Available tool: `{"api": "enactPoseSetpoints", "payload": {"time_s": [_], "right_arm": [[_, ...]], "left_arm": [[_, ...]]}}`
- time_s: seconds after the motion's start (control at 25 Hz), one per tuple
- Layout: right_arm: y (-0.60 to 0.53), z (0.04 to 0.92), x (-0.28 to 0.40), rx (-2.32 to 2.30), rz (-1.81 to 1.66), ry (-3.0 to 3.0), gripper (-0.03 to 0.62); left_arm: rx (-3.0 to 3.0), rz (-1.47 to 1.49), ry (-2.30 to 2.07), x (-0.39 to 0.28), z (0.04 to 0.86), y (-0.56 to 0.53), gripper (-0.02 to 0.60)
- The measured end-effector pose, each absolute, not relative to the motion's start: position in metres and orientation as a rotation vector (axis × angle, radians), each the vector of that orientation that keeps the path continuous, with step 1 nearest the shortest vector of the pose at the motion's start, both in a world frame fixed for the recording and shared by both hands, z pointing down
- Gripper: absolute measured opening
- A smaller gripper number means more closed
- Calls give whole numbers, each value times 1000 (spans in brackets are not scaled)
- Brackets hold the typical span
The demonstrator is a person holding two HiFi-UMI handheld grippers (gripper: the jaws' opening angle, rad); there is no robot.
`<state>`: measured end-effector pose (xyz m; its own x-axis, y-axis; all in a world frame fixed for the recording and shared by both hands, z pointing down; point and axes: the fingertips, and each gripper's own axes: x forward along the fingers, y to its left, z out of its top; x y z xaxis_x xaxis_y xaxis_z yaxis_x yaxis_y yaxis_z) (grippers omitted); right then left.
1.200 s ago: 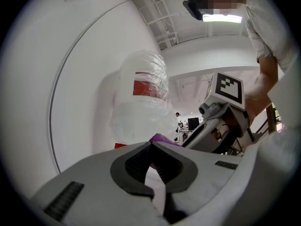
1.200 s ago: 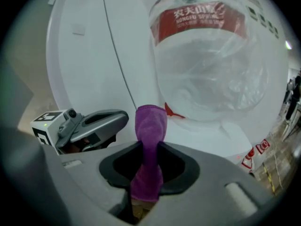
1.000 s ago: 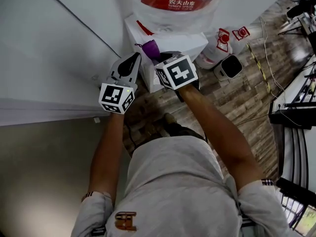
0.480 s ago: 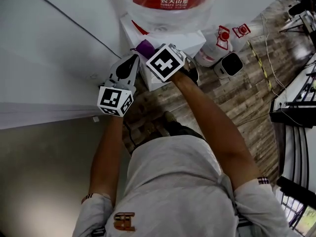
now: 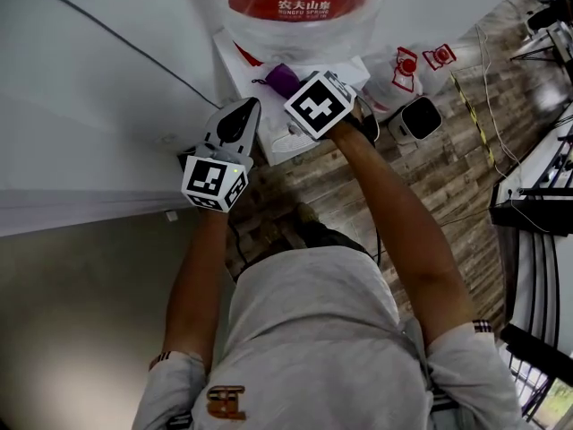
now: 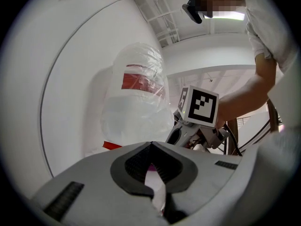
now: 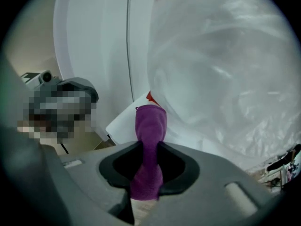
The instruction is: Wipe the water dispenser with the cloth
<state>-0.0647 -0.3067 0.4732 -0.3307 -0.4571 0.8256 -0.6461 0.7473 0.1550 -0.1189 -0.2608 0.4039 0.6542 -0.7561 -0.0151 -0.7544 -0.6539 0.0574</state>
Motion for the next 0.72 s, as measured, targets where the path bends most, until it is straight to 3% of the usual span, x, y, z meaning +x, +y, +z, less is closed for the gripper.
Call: {"api": "enactPoseSetpoints", "payload": {"time_s": [0.72], "right_arm": [[-340,478,44,902,181,-1867,100]], "left_arm": [[2866,-38,-1239,-52,393,-291,-2]]}}
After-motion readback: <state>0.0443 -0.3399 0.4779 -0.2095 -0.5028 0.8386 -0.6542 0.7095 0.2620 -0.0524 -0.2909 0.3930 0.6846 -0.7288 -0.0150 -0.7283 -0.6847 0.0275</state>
